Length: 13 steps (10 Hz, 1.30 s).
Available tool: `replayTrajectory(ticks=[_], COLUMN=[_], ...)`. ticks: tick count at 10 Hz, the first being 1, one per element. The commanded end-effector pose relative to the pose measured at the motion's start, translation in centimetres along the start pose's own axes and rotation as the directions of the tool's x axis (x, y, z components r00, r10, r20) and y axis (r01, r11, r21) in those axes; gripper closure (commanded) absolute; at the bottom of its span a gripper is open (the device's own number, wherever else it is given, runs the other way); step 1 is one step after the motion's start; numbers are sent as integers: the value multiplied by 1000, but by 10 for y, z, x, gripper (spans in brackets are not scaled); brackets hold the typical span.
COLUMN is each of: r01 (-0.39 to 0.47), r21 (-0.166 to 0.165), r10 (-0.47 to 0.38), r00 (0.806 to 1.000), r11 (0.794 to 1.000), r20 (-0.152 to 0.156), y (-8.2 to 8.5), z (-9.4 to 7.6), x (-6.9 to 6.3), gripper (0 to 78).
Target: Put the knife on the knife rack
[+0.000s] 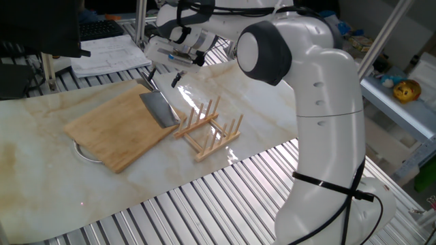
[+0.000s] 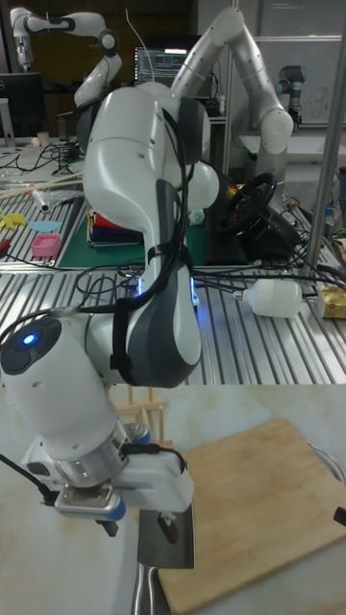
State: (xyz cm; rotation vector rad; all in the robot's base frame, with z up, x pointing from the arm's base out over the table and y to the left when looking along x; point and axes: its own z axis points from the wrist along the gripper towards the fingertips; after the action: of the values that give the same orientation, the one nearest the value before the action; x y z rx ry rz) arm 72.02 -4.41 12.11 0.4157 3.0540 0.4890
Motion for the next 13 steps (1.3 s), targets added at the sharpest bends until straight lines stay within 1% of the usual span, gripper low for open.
replayTrajectory(ticks=[1, 3, 5, 8, 9, 13], r01=[6, 10, 15, 19, 19, 16], r21=[-12, -15, -26, -30, -43, -59], r10=[-6, -10, -15, -18, -18, -14], r00=[1000, 1000, 1000, 999, 999, 999], r11=[1000, 1000, 1000, 999, 999, 998], r20=[12, 18, 19, 28, 29, 36], y=[0, 0, -1, -3, -3, -4], z=[3, 7, 12, 19, 23, 32], x=[-4, -5, -7, -9, -9, -10], gripper=[1, 1, 1, 1, 1, 1])
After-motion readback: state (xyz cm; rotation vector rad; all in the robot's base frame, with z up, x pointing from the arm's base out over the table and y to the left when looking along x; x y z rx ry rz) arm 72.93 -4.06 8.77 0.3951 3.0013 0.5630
